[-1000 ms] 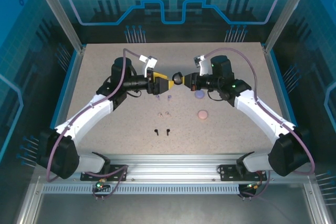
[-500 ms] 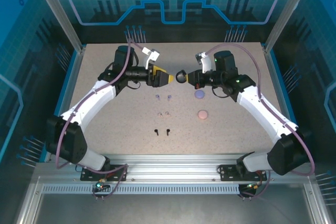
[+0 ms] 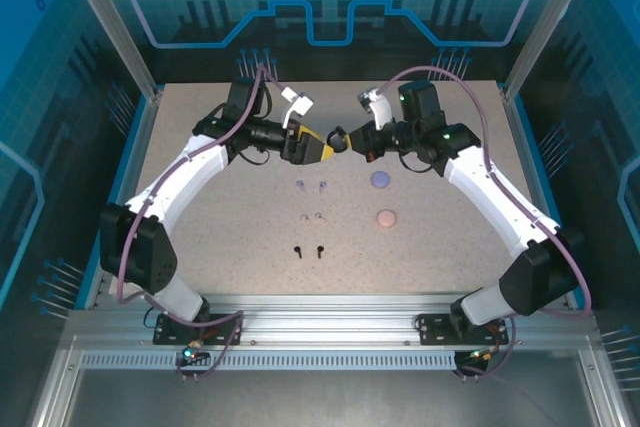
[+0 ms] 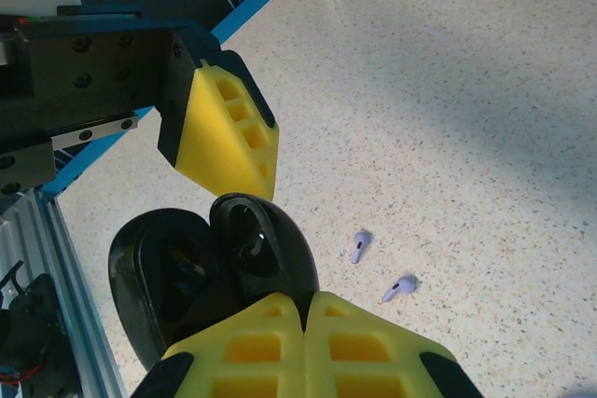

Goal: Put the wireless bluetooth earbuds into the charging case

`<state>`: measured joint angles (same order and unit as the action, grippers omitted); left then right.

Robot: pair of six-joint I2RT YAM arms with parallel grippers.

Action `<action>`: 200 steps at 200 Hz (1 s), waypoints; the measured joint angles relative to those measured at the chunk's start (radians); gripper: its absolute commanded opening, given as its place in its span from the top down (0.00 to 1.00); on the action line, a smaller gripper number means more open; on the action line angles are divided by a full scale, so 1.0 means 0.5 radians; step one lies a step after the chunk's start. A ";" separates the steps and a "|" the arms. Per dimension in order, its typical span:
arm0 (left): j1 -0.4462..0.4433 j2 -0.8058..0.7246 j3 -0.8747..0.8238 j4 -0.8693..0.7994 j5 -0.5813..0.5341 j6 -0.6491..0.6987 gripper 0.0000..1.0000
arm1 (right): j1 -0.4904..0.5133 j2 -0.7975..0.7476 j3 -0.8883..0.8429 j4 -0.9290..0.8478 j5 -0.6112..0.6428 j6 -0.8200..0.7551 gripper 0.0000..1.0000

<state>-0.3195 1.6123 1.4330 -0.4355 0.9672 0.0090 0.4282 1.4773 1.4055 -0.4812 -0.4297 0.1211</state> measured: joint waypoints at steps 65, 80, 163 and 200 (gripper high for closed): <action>0.000 0.028 0.062 -0.216 0.105 0.132 0.14 | 0.094 0.095 0.086 -0.122 0.007 -0.105 1.00; 0.000 0.043 0.082 -0.244 0.123 0.154 0.18 | 0.110 0.111 0.111 -0.146 0.010 -0.125 1.00; 0.000 0.146 0.154 -0.397 0.181 0.254 0.38 | 0.124 0.121 0.163 -0.265 0.029 -0.231 1.00; 0.000 0.150 0.163 -0.418 0.204 0.258 0.43 | 0.126 0.124 0.176 -0.298 0.046 -0.258 1.00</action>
<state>-0.3195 1.6871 1.5146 -0.6445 1.0695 0.1379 0.4911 1.5391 1.4937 -0.6300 -0.4068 -0.0078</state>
